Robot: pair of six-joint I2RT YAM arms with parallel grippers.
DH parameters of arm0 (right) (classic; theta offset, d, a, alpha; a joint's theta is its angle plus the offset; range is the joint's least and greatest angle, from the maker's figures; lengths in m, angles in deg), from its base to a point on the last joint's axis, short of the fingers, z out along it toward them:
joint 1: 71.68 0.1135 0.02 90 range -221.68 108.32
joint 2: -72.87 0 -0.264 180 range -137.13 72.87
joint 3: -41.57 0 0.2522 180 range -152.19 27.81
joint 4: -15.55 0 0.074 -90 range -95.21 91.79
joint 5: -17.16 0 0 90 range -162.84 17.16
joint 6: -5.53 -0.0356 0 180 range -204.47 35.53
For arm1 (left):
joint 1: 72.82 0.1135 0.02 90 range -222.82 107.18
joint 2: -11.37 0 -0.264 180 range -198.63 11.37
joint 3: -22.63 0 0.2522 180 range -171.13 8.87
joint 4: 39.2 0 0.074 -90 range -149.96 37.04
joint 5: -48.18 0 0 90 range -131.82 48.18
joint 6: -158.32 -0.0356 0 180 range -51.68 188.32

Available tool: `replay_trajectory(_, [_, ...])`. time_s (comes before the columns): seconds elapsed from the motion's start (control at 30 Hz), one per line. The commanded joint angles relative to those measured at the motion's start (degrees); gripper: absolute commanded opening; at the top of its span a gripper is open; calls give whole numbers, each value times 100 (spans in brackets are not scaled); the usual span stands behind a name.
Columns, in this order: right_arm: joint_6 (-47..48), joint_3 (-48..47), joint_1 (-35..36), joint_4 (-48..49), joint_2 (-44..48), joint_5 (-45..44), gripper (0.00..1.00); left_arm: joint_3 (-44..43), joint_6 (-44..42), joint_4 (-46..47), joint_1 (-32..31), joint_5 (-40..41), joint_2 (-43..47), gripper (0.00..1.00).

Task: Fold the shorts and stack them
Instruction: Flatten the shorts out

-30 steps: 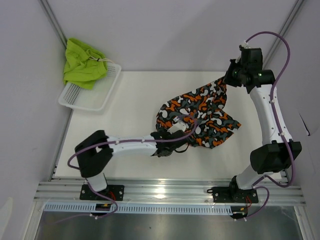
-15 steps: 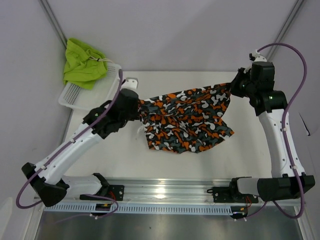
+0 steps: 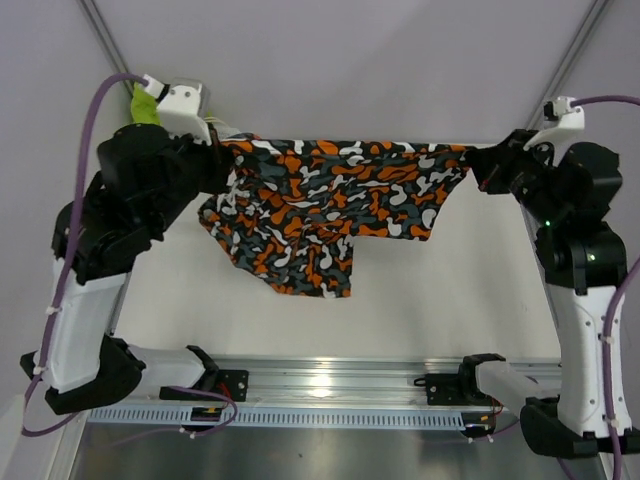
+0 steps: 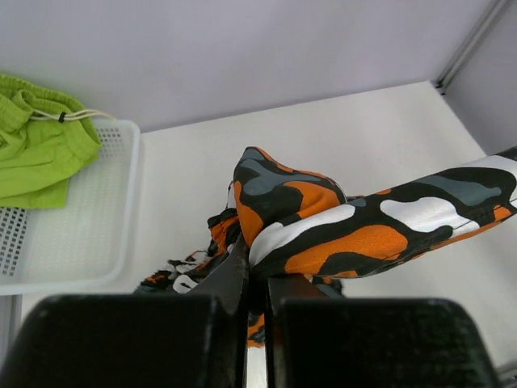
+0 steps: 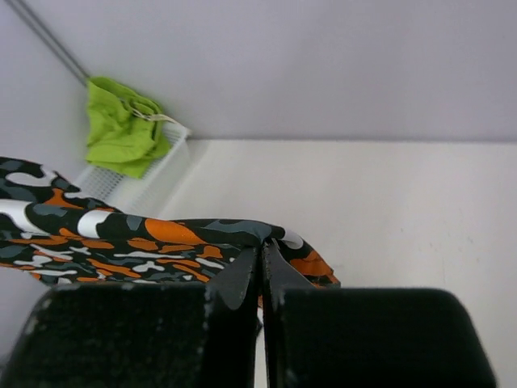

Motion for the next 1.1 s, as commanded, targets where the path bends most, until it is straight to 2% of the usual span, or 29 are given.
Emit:
replay_trajectory(0.0, [253, -368, -121, 84, 504, 69, 0, -423, -293, -385, 134, -104, 460, 0])
replay_trajectory(0.13, [288, -736, -121, -221, 1110, 140, 0, -396, -328, -306, 134, -202, 1049, 0])
replay_trajectory(0.33, [464, -1984, -112, -1031, 1164, 237, 0, -774, -618, -191, 134, -193, 1323, 0])
replay_trajectory(0.43, [490, -2320, -112, -849, 1365, 334, 0, -853, -749, 45, 134, -552, 1471, 0])
replay_trajectory(0.53, [516, -2337, -112, -628, 1621, 351, 0, -511, -855, 537, 134, -1018, 1788, 0])
replay_trajectory(0.7, [482, -2294, -113, -233, 2093, 1071, 0, 314, -812, 1293, 134, -1958, 2542, 0])
replay_trajectory(0.8, [105, -2285, -121, -56, 2193, 1422, 0, 247, -601, 1120, 134, -2056, 2519, 0])
replay_trajectory(0.83, [-36, -2267, -121, -178, 2105, 2094, 0, 211, -557, 1014, 134, -2187, 2431, 0])
replay_trajectory(0.87, [-333, -2171, -182, -258, 2000, 2518, 0, 184, -531, 926, 134, -2162, 2334, 0])
replay_trajectory(0.9, [-493, -1587, -252, -284, 1929, 2922, 0, 280, -487, 864, 134, -2110, 2220, 0])
replay_trajectory(0.93, [-660, -1086, -366, 46, 2016, 3562, 0, 359, -478, 890, 134, -2057, 2193, 0])
replay_trajectory(0.97, [-1122, -498, -472, 354, 2191, 3786, 0, 455, -460, 942, 134, -2048, 2193, 0])
replay_trajectory(1.0, [-1379, 109, -812, 1157, 2418, 3979, 0, 657, -417, 1012, 134, -2039, 2219, 0])
replay_trajectory(1.03, [-1634, 1185, -937, 1540, 2917, 4094, 7, 867, -381, 1161, 134, -1995, 2271, 0])
replay_trajectory(1.07, [-2107, 1631, -1060, 1848, 3122, 4330, 10, 1017, -372, 1206, 134, -1890, 2289, 0])
